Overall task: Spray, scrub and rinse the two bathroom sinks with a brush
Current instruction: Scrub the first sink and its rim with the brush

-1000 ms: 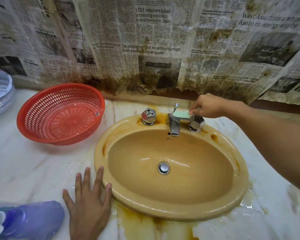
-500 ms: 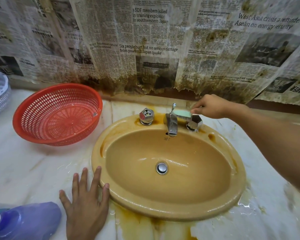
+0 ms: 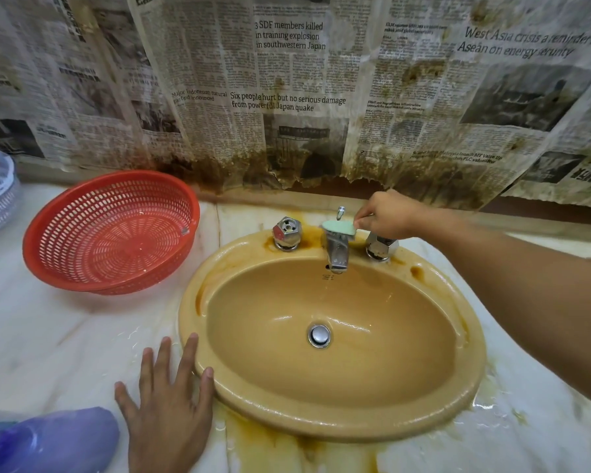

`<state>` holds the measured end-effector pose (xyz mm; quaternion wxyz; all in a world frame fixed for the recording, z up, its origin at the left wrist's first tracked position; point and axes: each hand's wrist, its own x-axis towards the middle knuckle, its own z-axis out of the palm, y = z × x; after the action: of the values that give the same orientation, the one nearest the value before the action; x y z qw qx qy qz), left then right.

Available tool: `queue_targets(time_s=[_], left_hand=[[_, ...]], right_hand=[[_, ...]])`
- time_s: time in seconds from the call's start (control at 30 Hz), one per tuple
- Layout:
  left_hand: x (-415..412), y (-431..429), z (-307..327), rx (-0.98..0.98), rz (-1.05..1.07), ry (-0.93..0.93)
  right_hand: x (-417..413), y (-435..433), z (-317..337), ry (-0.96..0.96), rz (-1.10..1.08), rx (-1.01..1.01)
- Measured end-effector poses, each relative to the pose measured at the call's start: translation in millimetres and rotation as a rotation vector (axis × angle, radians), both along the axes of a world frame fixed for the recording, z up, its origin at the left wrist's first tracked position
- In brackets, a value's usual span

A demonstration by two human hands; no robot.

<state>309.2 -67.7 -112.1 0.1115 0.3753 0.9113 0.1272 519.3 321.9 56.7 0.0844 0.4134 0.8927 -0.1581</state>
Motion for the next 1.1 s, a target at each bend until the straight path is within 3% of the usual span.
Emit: queue_targets(time_s=[0.17, 0.33, 0.47, 0.6, 0.73, 0.87, 1.1], left_hand=[[-0.2, 0.1, -1.1, -0.002, 0.001, 0.004], [-0.6, 0.3, -1.6, 0.000, 0.009, 0.013], [-0.4, 0.7, -1.5, 0.002, 0.006, 0.012], [-0.4, 0.8, -1.4, -0.006, 0.005, 0.018], [-1.6, 1.5, -1.2, -0.004, 0.007, 0.021], [-1.3, 2.3, 0.4, -0.013, 0.007, 0.022], [-1.8, 2.0, 0.5, -0.017, 0.005, 0.023]], right_hand=[[-1.4, -3.5, 14.1, -0.015, 0.068, -0.054], [16.1, -4.7, 8.8, 0.006, 0.021, 0.026], [20.5, -9.9, 8.8, 0.065, 0.018, -0.079], [23.6, -5.5, 12.2, 0.028, -0.008, 0.008], [7.9, -29.5, 10.9, 0.070, 0.086, -0.035], [29.4, -41.3, 30.5, -0.006, 0.141, -0.047], [42.2, -67.5, 11.4, 0.117, 0.115, -0.068]])
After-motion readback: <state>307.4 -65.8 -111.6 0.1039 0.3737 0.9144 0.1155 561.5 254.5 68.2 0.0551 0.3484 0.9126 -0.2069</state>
